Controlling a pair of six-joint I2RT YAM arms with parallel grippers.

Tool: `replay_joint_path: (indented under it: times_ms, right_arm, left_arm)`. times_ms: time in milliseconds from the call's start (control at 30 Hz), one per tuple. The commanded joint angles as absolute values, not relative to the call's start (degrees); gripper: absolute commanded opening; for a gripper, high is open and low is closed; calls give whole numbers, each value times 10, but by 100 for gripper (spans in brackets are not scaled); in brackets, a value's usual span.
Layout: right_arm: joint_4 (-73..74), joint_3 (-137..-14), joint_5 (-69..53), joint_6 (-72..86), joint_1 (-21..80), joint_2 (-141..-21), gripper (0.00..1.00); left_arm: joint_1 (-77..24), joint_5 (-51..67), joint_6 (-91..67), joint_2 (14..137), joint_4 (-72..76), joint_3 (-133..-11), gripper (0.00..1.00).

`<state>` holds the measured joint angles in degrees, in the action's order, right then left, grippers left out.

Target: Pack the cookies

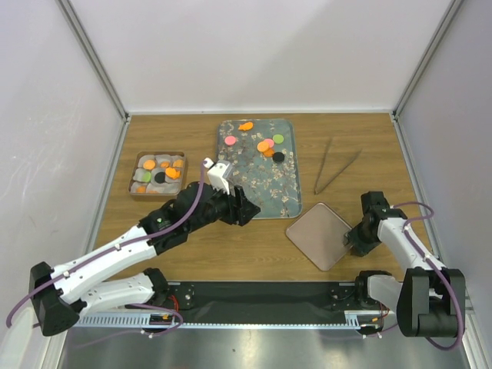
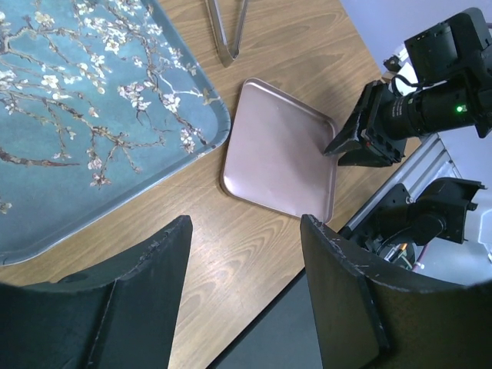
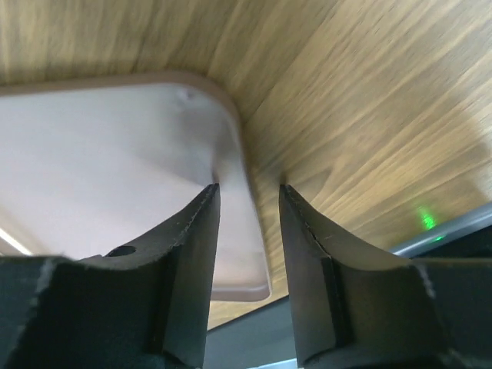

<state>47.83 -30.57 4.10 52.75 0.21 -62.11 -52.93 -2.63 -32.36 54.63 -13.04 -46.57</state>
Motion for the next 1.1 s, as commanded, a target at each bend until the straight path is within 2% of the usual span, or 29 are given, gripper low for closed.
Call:
replay_joint_path:
  times_ms: [0,167,267,367,500,1067]
  right_arm:
    - [446,-291,51,505,-24,-631,34]
    - [446,-289,48,480,-42,-640,27]
    - [442,-287,39,471,-52,-640,16]
    - [441,-287,31,464,-54,-649,12]
    - [444,-293,24,459,-54,-669,0]
    - [481,-344,31,432,-44,-722,0]
  left_arm:
    - [-533,-14,-312,562,-111,-462,64]
    - [-533,-10,-311,572,-106,-462,64]
    - [-533,-6,-311,580,-103,-462,64]
    - [-533,-5,-310,584,-102,-463,64]
    - [-533,-5,-309,584,-102,-461,64]
    - [-533,-4,-308,584,-99,-458,66]
